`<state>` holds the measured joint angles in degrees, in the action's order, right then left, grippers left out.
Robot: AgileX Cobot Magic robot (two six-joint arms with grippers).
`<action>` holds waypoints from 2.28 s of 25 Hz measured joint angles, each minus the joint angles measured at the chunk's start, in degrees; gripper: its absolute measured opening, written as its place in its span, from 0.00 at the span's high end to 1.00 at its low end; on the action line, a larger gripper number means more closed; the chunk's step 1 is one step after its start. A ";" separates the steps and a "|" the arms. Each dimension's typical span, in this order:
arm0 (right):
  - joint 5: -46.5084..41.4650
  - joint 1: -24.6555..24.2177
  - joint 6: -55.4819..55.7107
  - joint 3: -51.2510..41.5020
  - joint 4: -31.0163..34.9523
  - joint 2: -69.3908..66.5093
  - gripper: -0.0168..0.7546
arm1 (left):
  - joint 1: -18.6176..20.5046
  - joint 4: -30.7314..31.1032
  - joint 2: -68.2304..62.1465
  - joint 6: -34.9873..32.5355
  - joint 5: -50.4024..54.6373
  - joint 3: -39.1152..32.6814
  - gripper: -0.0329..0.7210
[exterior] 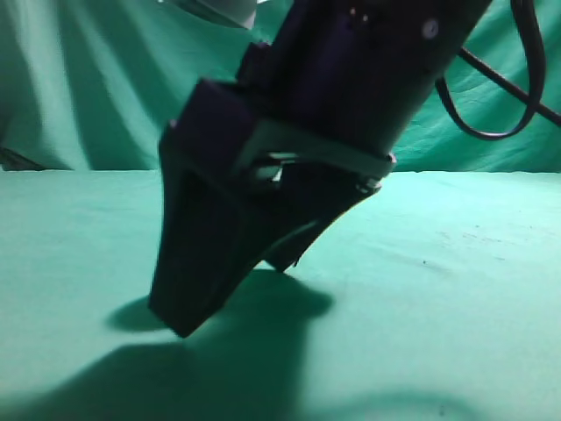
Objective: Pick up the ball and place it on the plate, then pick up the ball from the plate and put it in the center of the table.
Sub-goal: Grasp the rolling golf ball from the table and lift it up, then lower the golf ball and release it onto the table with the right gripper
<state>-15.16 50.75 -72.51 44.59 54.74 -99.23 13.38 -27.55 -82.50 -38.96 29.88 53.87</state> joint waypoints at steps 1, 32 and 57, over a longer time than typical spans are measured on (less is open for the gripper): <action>1.25 0.00 0.00 0.11 0.25 -0.13 0.14 | 0.00 0.00 0.00 0.00 0.00 0.00 0.22; -4.02 -13.80 4.26 6.21 3.15 8.48 0.56 | 0.00 -4.57 0.09 -1.33 3.65 0.00 0.48; 6.71 -14.75 3.14 12.26 0.16 -3.34 0.56 | -27.61 15.16 15.72 21.70 11.04 -0.75 0.96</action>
<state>-8.45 36.01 -69.37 56.85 54.90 -102.57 -14.24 -12.39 -66.78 -17.27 40.92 53.12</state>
